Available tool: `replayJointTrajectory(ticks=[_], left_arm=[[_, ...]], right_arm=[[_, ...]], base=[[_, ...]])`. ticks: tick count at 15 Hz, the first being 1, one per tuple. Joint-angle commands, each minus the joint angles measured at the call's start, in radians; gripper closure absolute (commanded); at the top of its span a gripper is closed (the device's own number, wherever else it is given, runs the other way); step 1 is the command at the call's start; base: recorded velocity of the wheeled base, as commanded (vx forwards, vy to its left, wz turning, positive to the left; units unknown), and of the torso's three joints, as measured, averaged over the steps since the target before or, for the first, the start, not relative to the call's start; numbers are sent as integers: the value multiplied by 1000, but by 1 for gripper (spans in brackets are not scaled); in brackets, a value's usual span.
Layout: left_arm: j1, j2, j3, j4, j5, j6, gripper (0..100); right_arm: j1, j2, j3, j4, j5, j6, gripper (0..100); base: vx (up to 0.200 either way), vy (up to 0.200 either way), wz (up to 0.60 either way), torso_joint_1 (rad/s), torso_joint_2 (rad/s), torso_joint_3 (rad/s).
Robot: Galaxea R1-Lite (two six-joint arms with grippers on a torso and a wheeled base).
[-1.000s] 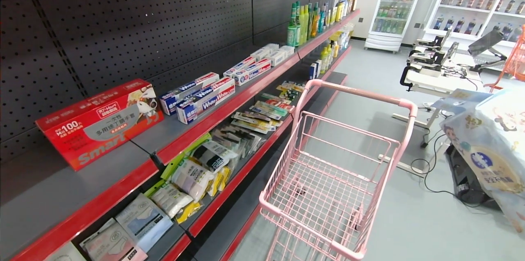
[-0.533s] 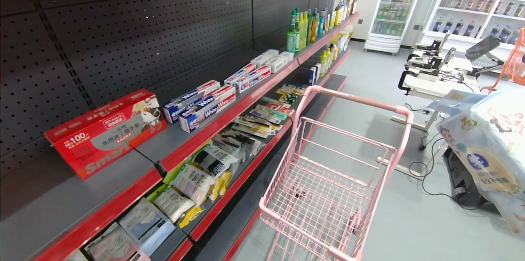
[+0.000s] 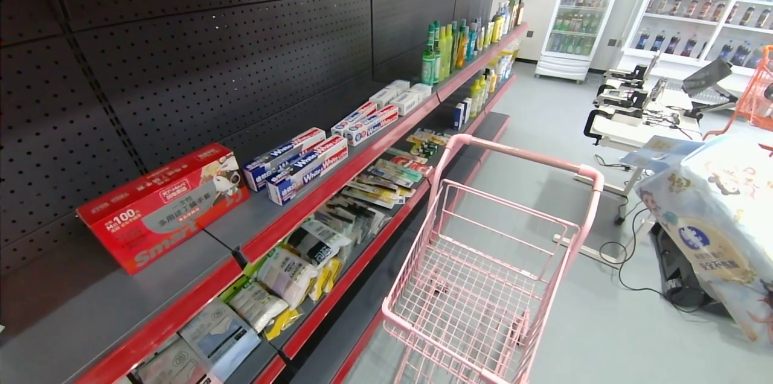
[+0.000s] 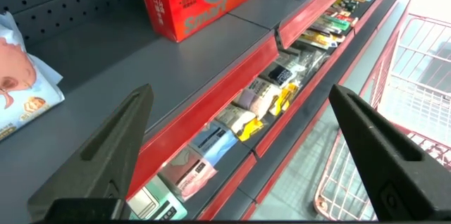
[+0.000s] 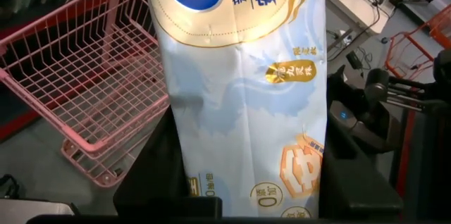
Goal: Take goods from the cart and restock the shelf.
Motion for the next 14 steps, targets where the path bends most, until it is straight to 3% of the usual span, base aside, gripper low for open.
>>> replayJointTrajectory(ticks=[1, 7, 14], left_arm=[[0, 0, 0, 0, 0, 0, 0], [0, 0, 0, 0, 0, -2, 0], [0, 0, 0, 0, 0, 0, 0]], right_arm=[[1, 10, 1, -2, -1, 0, 100], [-4, 25, 1, -6, -6, -6, 100], [-4, 25, 4, -5, -6, -12, 100]], base=[[0, 0, 0, 105, -212, -110], [0, 0, 0, 70, -147, -73], [0, 0, 600, 7, -3, -2]])
